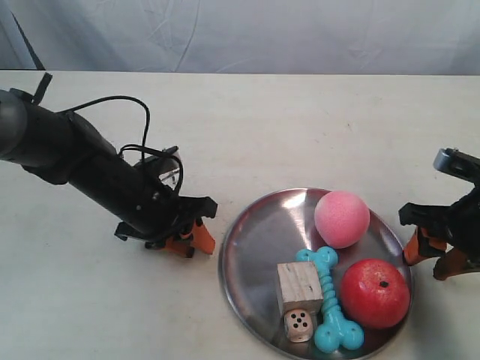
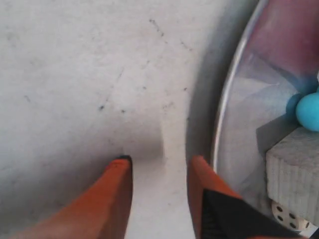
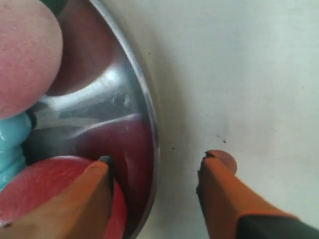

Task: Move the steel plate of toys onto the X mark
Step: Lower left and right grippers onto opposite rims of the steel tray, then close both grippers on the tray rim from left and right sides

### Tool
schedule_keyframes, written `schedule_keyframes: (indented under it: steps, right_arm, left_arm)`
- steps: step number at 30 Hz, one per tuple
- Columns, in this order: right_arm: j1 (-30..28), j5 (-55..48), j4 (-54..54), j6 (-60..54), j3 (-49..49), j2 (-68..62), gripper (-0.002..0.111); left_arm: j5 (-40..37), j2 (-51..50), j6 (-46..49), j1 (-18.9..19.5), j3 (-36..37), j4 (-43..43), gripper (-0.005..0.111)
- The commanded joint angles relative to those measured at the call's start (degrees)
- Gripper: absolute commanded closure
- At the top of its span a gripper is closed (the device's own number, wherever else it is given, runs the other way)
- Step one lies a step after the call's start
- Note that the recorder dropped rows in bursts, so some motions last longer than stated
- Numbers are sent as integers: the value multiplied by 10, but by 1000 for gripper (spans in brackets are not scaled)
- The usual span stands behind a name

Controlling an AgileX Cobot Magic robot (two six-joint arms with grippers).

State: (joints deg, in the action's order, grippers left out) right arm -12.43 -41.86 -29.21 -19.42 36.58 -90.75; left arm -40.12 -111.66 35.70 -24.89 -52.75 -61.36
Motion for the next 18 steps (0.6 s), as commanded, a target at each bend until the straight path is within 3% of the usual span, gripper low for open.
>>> schedule_keyframes:
  steps: [1,7,11,15,18]
  right_arm:
    - [0,5,-32,-1,-2,-42,57]
    - [0,1,-63,-3,-2,-87,60]
    - [0,1,-78,-23,-2,-90,80]
    - [0,-11,-111,-78,-2,-90,105]
    - [0,-11,-120,-88,-2,-90,109]
  left_arm:
    - [0,-20,4,-27,-4,-27,70]
    - [28,-24,11,-66,-14,-47,70]
    - [37,-24,11,-70,-14,-64,78]
    - [37,-24,11,-70,-14,-65,101]
    - [39,-24,13,-70,-14,-68,107]
